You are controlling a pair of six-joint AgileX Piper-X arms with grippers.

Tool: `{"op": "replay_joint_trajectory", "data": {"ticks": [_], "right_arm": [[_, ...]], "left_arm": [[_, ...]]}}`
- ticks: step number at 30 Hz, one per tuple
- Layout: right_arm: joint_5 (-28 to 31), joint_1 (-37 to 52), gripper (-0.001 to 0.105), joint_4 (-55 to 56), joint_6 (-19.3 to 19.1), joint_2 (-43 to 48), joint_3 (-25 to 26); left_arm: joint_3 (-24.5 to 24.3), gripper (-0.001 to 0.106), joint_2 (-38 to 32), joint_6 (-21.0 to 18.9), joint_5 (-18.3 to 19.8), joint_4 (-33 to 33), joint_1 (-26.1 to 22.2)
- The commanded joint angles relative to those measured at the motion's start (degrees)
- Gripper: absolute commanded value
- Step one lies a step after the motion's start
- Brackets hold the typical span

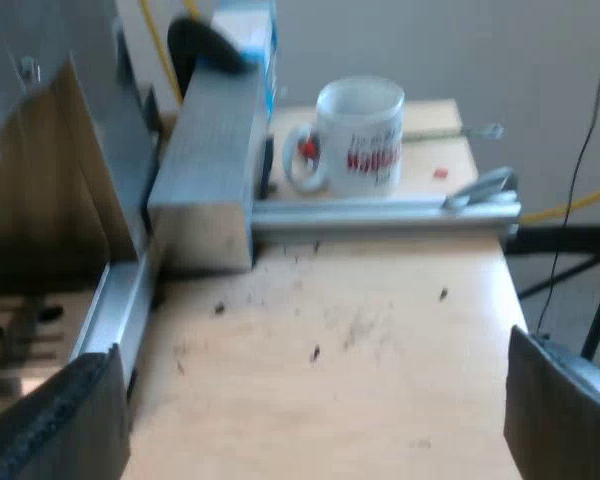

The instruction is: Pour the beans into the coffee machine

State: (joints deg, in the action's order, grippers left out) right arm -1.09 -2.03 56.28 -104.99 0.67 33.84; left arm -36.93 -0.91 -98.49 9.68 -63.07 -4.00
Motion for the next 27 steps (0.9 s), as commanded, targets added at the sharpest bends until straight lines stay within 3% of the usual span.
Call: {"op": "replay_joint_trajectory", "data": {"ticks": [1,7,27], "right_arm": [[-0.6,0.0,0.078,-0.9,-0.3,2.4,-2.2],[-0.6,0.0,0.078,-1.3,-0.3,2.3,-5.7],[-0.5,0.0,0.078,-1.6,-0.3,2.3,-5.8]], "left_arm": [[3.0,0.061,-7.3,-0.6,-0.7,2.9,0.1],[7.3,0.061,-7.2,-0.7,-0.5,4.5,0.1],[8.2,0.061,-7.9,0.1,-0.5,6.1,0.1]]}}
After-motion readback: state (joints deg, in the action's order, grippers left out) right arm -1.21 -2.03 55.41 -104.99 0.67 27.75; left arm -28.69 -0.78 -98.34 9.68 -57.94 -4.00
